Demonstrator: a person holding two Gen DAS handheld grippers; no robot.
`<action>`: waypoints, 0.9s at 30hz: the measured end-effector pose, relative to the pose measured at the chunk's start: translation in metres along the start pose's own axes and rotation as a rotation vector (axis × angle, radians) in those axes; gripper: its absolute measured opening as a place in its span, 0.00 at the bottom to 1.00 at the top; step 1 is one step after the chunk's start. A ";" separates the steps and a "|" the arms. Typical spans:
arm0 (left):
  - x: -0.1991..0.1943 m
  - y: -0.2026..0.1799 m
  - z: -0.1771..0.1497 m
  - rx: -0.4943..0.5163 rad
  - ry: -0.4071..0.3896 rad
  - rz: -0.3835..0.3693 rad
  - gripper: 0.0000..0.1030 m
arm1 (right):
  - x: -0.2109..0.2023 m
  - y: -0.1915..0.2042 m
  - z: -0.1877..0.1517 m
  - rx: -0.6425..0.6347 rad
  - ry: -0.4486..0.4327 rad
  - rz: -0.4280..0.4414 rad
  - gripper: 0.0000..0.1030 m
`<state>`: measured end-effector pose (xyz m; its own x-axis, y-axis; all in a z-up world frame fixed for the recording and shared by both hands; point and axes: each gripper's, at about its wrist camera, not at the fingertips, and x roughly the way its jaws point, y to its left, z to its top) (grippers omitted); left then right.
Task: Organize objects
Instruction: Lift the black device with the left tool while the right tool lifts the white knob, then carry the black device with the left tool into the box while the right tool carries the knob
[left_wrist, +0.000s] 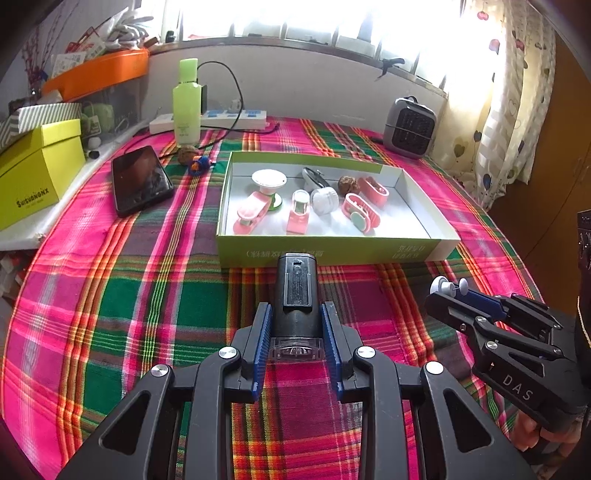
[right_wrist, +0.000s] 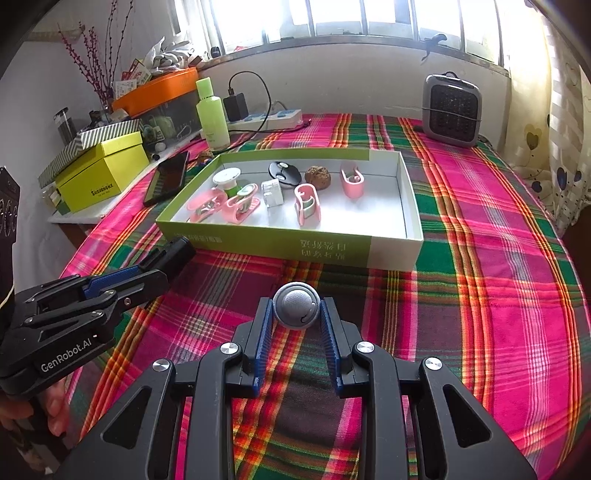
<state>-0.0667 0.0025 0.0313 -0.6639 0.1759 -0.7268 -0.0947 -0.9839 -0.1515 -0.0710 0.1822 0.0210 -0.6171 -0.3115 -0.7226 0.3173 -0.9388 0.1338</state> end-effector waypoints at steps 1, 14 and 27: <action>-0.001 -0.001 0.001 0.003 -0.003 -0.001 0.24 | -0.001 0.000 0.001 0.000 -0.004 -0.001 0.26; -0.005 -0.015 0.021 0.030 -0.033 -0.024 0.24 | -0.009 -0.005 0.017 -0.005 -0.034 -0.009 0.26; 0.013 -0.027 0.047 0.045 -0.035 -0.046 0.24 | 0.003 -0.022 0.045 0.000 -0.038 -0.034 0.26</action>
<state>-0.1077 0.0300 0.0578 -0.6834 0.2208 -0.6958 -0.1587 -0.9753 -0.1536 -0.1127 0.1953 0.0463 -0.6547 -0.2845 -0.7003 0.2954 -0.9491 0.1094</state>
